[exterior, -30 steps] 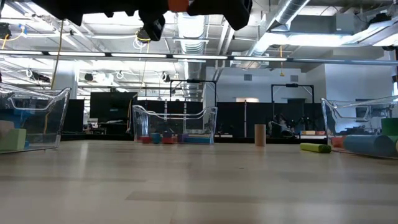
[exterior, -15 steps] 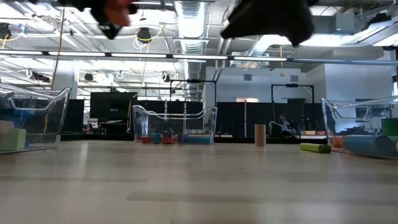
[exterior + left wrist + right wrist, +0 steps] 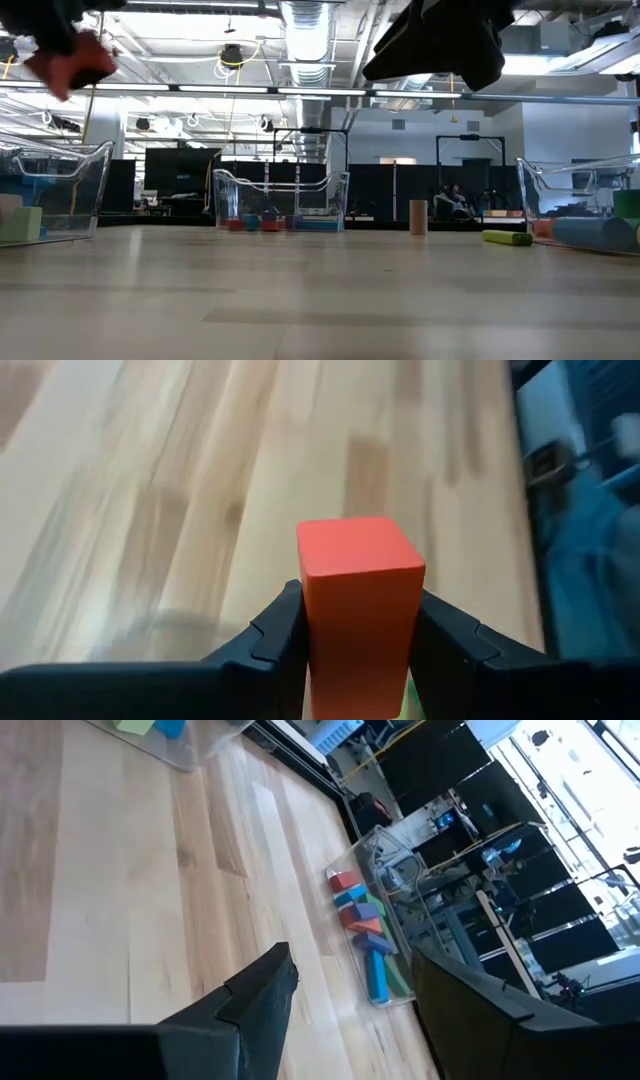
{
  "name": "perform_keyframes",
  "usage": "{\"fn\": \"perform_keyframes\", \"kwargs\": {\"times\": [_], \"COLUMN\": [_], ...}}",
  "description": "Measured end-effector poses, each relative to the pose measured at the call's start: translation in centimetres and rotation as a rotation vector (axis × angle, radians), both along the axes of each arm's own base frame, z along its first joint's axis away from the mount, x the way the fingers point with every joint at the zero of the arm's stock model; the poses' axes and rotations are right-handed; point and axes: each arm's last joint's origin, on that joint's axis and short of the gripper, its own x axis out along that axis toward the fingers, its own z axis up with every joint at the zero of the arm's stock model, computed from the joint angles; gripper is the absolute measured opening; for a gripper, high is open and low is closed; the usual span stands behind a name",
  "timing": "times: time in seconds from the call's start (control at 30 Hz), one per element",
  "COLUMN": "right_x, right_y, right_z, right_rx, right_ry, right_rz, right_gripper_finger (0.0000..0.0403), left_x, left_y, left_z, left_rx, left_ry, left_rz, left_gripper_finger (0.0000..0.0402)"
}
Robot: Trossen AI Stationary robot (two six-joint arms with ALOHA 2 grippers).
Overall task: Sort blocks by size
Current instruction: Put the orange arc block into the left transparent bin, then put the brown cylindrical block into the right transparent bin
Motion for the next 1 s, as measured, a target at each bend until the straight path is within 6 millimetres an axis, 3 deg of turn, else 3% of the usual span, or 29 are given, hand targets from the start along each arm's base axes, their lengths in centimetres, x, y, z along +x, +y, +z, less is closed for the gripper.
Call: {"fn": "perform_keyframes", "kwargs": {"times": [0.4, 0.73, 1.0], "right_x": [-0.1, -0.1, -0.1], "right_y": [0.0, 0.0, -0.1], "right_z": [-0.1, -0.1, -0.1], "right_rx": [-0.009, -0.012, -0.014], "right_ry": [0.012, 0.017, 0.02], "right_rz": [0.002, 0.002, 0.0], "right_gripper_finger": [0.0234, 0.0234, 0.0234], "left_x": [-1.4, -0.9, -0.6], "left_y": [-0.9, -1.3, -1.5], "left_z": [-2.2, -2.6, -2.1], "left_rx": [-0.021, -0.016, -0.016], "left_ry": [0.305, 0.347, 0.299], "left_rz": [0.069, 0.072, 0.045], "left_gripper_finger": [0.013, 0.0187, 0.0203]}}
